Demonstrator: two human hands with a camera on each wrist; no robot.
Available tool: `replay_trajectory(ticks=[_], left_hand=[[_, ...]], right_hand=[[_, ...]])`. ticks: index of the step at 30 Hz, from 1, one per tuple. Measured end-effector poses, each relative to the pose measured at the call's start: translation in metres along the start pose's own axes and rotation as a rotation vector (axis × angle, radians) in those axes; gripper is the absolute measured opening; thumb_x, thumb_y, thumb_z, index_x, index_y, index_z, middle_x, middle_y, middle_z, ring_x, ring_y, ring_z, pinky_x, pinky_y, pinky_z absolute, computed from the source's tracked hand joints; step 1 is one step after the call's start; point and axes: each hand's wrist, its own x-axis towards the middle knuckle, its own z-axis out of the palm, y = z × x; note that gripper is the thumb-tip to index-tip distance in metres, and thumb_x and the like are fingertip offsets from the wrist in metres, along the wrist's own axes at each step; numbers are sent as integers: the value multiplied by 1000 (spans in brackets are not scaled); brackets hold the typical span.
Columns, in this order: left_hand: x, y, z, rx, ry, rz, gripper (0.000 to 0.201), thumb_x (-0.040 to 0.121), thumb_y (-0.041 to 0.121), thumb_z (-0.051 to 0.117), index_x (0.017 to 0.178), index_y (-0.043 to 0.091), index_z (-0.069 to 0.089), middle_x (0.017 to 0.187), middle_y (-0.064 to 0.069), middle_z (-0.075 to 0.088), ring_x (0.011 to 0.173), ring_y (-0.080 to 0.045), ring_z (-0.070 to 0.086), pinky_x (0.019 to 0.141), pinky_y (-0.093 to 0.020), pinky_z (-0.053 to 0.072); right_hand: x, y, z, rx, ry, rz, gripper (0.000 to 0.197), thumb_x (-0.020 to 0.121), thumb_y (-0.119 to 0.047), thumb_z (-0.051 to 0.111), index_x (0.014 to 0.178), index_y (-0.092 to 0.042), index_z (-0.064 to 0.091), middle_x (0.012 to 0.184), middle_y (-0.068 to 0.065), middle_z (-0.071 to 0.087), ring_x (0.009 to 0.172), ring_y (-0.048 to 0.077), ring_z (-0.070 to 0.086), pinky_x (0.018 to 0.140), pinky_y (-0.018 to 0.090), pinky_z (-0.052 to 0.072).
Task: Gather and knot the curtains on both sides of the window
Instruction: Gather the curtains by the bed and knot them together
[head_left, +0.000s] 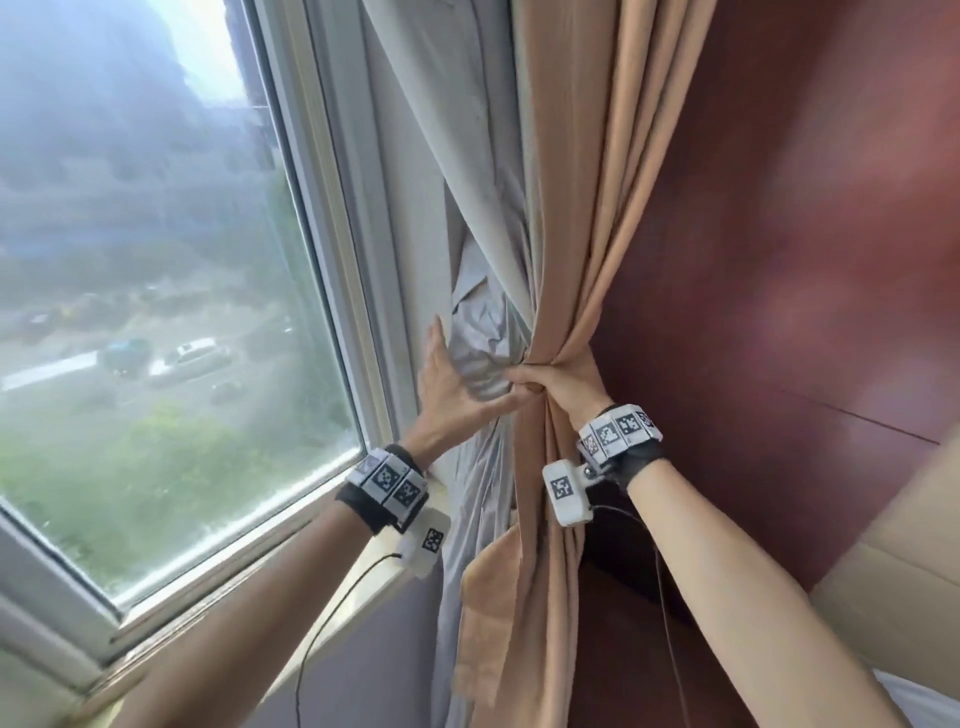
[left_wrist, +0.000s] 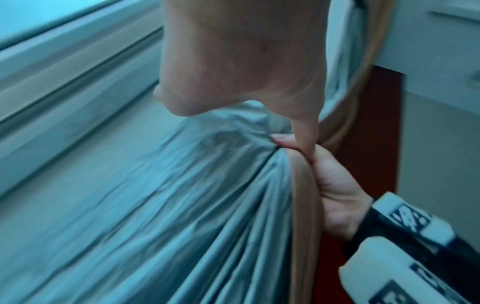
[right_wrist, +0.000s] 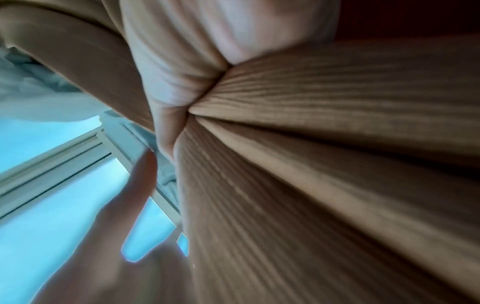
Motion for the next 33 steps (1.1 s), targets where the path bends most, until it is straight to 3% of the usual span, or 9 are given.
replay_trajectory(ticks=[3,7,9,12,18,23,26,29,33], left_hand=[[-9,-18,11,-168,-36,-84,119,85,8,85,156,25,-10,126,20,57,93,21,66,81,-9,56],[-4,-23,20,-174,-145,-16,106,71,38,96,154,7,38,135,-4,69,128,-18,64,114,-53,47],[-13,-14,34,-195,-243,8,85,73,29,93,146,13,52,139,-4,66,134,-22,60,117,-51,44],[-21,0,62,-243,-318,73,88,72,7,91,148,19,47,141,13,63,139,-8,53,114,-26,44],[-10,4,99,-214,-17,54,45,69,-13,86,107,9,77,102,-5,80,101,-16,76,87,-31,61],[-3,0,95,-139,190,49,48,70,-9,86,114,6,73,107,-2,79,104,-14,75,89,-39,63],[-3,-5,78,-131,159,22,55,69,-6,91,119,0,70,105,5,78,103,-5,73,87,-22,58],[-8,-8,65,-103,125,-31,49,70,-13,86,113,3,70,92,15,78,93,2,73,81,-13,55],[-9,-13,56,-63,94,-108,43,73,-10,85,113,-4,71,101,-1,79,96,-4,73,82,-16,56]], right_hand=[[-7,-4,-16,-11,-140,65,25,69,1,94,83,6,73,78,11,73,76,18,68,66,25,55],[-18,-3,-36,-17,-236,64,21,73,7,89,87,3,75,71,1,75,65,6,69,60,20,52],[-22,-1,-45,-43,-284,18,32,74,4,90,102,5,76,88,4,81,83,10,76,72,20,57],[-23,-7,-55,-165,-377,-37,30,77,-4,91,98,-19,76,86,-15,81,89,-6,74,78,10,54],[-6,-8,-60,-340,-532,-44,19,90,-15,83,100,-24,70,80,-25,75,87,-15,66,84,6,46],[3,8,-69,-139,-561,-14,98,68,-31,99,147,-4,48,127,4,71,123,13,67,110,30,52],[6,33,-76,-103,-541,21,147,48,-52,102,161,-11,18,148,5,57,138,13,56,119,31,44],[-6,73,-74,-258,-674,80,142,45,-63,97,161,-12,32,155,3,54,145,13,48,127,36,33],[-16,127,-50,-338,-637,154,126,39,-73,98,144,-19,55,135,-2,68,130,11,62,120,37,44]])
